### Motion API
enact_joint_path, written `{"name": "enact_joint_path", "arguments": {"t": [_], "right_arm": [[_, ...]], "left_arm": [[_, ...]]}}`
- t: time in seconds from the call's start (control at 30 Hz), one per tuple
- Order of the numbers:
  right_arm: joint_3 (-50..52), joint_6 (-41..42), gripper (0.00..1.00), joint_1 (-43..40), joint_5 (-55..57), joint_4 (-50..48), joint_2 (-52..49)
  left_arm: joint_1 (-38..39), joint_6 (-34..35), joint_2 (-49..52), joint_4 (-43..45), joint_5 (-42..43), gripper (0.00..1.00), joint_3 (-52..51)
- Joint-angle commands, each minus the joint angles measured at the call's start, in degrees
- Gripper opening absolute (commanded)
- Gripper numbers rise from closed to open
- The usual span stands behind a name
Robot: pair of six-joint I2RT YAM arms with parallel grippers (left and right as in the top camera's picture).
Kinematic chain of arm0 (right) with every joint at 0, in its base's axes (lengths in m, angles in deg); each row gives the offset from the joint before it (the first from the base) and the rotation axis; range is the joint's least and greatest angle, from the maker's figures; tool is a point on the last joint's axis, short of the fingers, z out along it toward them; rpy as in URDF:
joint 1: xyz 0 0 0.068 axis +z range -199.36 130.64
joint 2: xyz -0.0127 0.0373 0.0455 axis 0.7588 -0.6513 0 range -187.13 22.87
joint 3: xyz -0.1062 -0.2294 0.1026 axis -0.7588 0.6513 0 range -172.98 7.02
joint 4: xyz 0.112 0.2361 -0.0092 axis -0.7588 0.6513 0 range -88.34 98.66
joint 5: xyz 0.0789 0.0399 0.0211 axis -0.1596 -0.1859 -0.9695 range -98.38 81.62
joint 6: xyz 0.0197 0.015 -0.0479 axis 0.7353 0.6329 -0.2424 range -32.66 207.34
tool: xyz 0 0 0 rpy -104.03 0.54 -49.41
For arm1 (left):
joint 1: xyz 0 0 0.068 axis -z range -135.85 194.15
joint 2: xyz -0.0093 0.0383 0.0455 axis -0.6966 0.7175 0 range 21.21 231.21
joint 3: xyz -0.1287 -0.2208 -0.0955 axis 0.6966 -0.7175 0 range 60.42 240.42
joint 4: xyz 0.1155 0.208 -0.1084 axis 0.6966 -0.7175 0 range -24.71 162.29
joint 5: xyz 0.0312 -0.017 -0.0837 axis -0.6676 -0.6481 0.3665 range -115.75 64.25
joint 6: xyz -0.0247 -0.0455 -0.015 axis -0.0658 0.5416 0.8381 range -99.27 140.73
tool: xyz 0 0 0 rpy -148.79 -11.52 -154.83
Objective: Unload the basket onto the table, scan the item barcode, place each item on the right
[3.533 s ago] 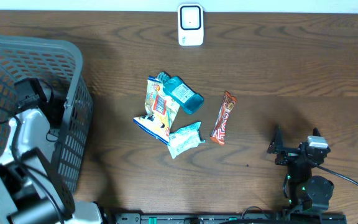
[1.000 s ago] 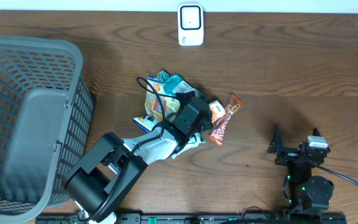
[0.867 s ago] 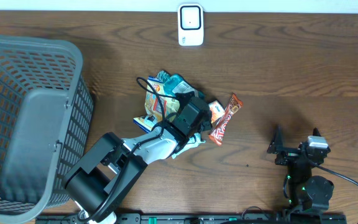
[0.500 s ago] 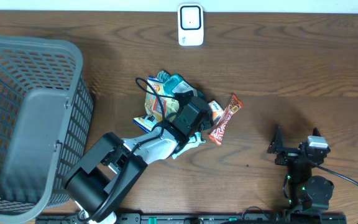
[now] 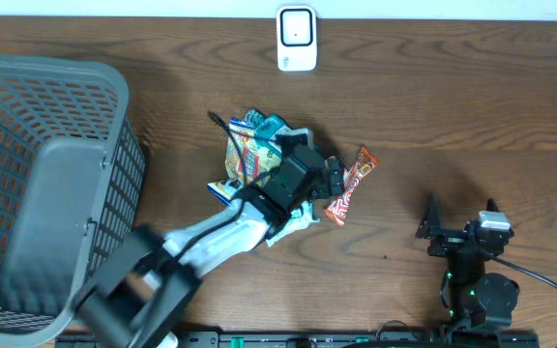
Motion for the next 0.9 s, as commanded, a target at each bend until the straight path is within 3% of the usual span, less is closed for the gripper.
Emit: {"name": "enact_joint_path", "arguments": {"t": [0.0,0.17,0.37,0.53,0.7,0.87], "right_arm": [[0.09,0.7,0.99,-0.31,-0.15,0.26,0.37],[0.09,0.7,0.99,-0.31,-0.15,0.26,0.37],[0.09,0.7,0.99,-0.31,-0.15,0.26,0.37],[0.09,0.7,0.99,-0.31,-0.15,0.26,0.37],[0.09,0.7,0.99,-0.31,-0.15,0.26,0.37],[0.09,0.7,0.99,-0.31,-0.15,0.26,0.37]], "left_arm": [[-0.04,-14.67,-8.66,-1.97,-9.01,0.99,5.05],[-1.9,-29.03,-18.18,-2.21,-23.96,1.0,9.84],[-9.27,-45.2,-24.65,-2.21,-29.75,1.0,17.79],[-15.56,-45.83,-27.71,-4.26,-29.7,1.0,19.67],[-16.28,-50.71,-29.07,-16.09,-28.3,1.0,19.63],[-16.26,-54.9,-32.68,-17.62,-23.26,1.0,19.3]]}}
